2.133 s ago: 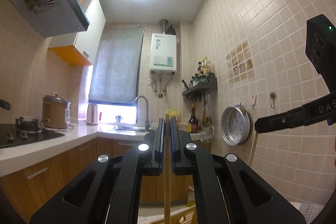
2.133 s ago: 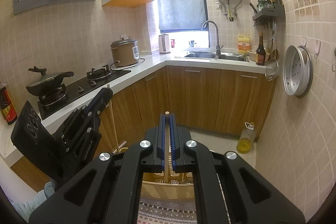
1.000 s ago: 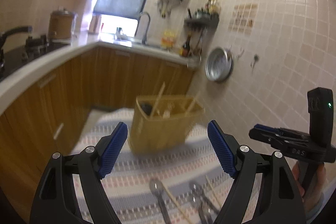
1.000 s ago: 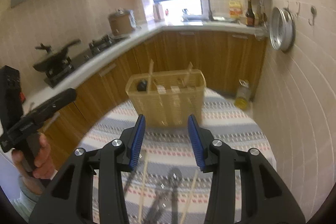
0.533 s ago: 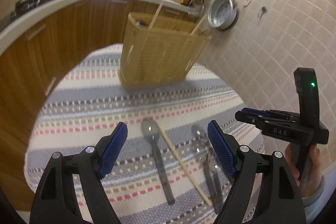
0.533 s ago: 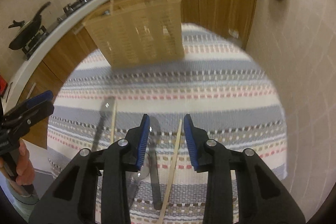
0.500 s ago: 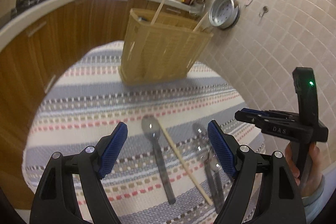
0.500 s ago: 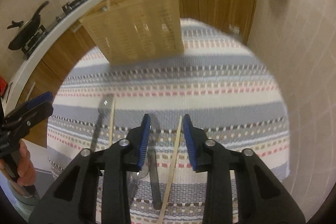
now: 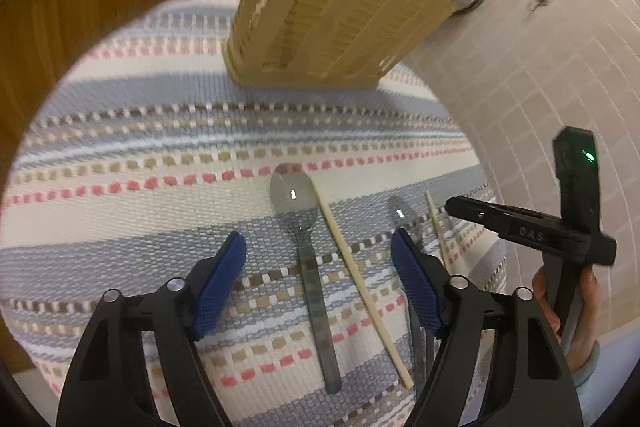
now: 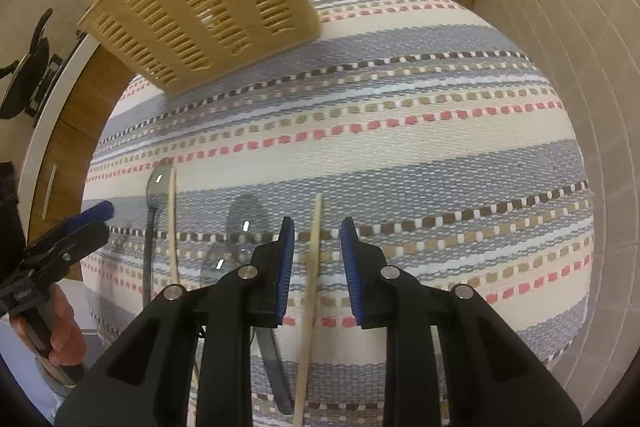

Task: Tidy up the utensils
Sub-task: 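Grasp a clear plastic spoon with the left tool while the right tool grasps a wooden chopstick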

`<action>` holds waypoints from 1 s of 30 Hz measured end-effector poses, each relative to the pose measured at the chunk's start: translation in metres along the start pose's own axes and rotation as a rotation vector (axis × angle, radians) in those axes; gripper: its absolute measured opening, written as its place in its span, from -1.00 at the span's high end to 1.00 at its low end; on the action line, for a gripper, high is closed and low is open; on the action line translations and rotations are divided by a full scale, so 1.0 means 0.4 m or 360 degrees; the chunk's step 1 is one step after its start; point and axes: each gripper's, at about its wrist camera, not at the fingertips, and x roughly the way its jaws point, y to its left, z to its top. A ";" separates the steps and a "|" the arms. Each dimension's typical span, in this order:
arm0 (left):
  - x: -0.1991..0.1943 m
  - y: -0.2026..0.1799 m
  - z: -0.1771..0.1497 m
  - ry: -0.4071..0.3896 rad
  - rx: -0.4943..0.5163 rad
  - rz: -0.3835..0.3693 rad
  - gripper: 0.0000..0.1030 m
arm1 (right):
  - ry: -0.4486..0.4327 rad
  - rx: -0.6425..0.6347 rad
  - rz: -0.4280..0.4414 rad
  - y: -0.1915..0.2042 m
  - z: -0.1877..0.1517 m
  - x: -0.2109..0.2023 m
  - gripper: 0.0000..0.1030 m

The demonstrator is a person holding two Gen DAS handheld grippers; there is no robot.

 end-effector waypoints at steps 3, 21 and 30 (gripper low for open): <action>0.039 0.014 0.034 0.0117 -0.0067 -0.0010 -0.10 | -0.0017 -0.0031 -0.0027 0.002 0.004 -0.013 0.58; 0.131 -0.064 0.101 0.0117 0.0113 0.0334 0.14 | 0.0058 -0.0113 -0.0093 0.019 0.023 0.026 0.58; 0.157 -0.085 0.090 0.0078 0.0182 0.0432 0.31 | 0.0097 -0.0140 -0.0094 0.026 0.033 0.060 0.58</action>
